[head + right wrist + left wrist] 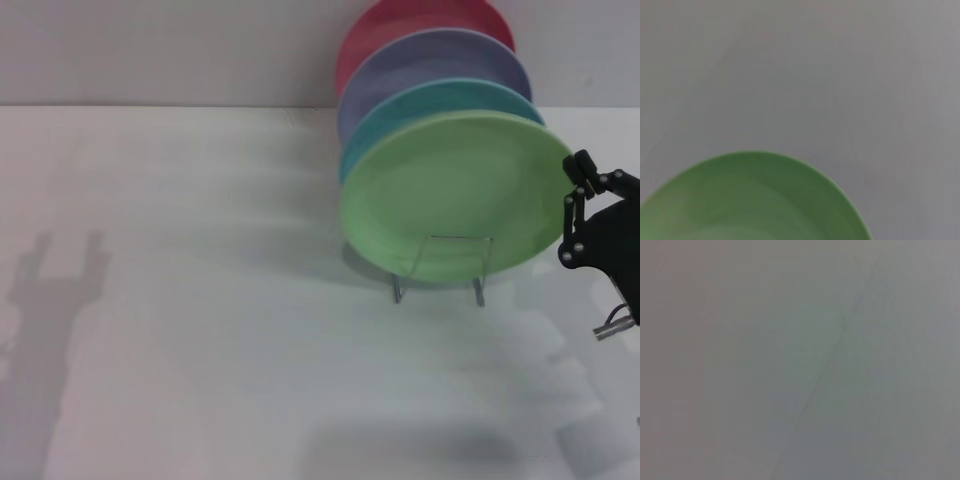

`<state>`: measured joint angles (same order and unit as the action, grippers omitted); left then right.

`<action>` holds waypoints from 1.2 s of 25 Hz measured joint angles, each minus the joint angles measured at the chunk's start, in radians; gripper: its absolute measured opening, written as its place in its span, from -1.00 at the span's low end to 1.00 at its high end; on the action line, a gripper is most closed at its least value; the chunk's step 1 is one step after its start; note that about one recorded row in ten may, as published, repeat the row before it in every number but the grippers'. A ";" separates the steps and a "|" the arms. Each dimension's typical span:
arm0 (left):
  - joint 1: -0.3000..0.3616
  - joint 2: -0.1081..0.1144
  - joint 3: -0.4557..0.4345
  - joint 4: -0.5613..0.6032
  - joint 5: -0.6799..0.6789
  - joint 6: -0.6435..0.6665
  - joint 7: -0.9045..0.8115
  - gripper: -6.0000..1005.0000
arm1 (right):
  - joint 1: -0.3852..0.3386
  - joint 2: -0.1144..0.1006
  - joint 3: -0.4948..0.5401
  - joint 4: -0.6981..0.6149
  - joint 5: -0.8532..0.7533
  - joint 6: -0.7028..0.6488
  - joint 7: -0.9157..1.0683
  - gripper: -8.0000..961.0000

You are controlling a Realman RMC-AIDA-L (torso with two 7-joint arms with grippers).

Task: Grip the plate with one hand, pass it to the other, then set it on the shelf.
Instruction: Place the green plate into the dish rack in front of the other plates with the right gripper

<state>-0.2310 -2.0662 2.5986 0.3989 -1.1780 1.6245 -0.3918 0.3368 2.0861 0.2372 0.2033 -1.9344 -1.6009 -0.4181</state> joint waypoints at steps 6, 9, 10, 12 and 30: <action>-0.001 0.002 0.000 -0.006 0.000 0.009 -0.016 0.44 | 0.002 0.002 -0.019 0.004 0.000 0.053 -0.001 -0.96; -0.001 0.002 0.000 -0.006 0.000 0.010 -0.016 0.44 | 0.005 0.002 -0.026 0.005 0.000 0.074 -0.001 -0.95; -0.001 0.002 0.000 -0.006 0.000 0.010 -0.016 0.44 | 0.005 0.002 -0.026 0.006 0.000 0.081 -0.001 -0.95; -0.001 0.002 0.000 -0.006 0.000 0.010 -0.016 0.44 | 0.007 0.002 -0.026 0.011 0.001 0.093 -0.001 -0.96; -0.025 0.003 -0.009 -0.009 0.000 0.018 -0.016 0.45 | -0.055 -0.008 -0.043 -0.057 0.004 -0.106 0.252 -0.42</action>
<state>-0.2559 -2.0631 2.5899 0.3896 -1.1781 1.6427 -0.4077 0.2822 2.0783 0.1939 0.1463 -1.9308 -1.7073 -0.1662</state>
